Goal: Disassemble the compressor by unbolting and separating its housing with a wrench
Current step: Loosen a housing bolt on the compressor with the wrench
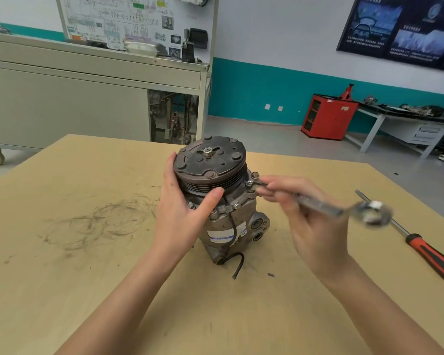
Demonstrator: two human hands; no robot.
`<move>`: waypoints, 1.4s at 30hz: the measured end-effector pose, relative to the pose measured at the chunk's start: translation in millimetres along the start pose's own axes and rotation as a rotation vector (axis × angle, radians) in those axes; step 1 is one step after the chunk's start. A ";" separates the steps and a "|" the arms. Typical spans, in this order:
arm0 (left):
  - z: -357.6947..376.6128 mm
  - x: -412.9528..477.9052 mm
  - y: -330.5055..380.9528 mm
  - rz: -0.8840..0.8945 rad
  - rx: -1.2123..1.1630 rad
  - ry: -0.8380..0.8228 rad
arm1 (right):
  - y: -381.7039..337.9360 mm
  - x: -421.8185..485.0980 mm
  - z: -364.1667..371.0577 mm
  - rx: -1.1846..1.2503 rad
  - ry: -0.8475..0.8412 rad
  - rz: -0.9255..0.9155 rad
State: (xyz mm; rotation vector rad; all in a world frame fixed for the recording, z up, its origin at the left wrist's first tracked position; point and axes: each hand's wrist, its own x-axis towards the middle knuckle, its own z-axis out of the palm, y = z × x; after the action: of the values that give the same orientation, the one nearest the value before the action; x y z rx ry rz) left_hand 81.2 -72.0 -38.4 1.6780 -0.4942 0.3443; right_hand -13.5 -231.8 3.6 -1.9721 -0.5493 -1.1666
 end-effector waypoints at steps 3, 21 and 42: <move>-0.1 -0.1 0.6 0.005 0.003 0.008 | 3.7 -14.2 3.6 -0.361 -0.044 -0.287; -0.2 -0.7 0.4 -0.011 -0.005 -0.014 | 78.9 68.0 1.8 0.802 -0.059 0.872; 0.1 0.4 -2.3 -0.001 0.017 0.011 | 2.6 -7.2 -1.1 -0.547 -0.071 -0.559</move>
State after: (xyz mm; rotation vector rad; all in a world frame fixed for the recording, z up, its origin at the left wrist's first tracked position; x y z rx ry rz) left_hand 82.7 -71.8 -40.1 1.6919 -0.4834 0.3577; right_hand -15.8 -234.1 -3.4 -2.4065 -0.9366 -1.7345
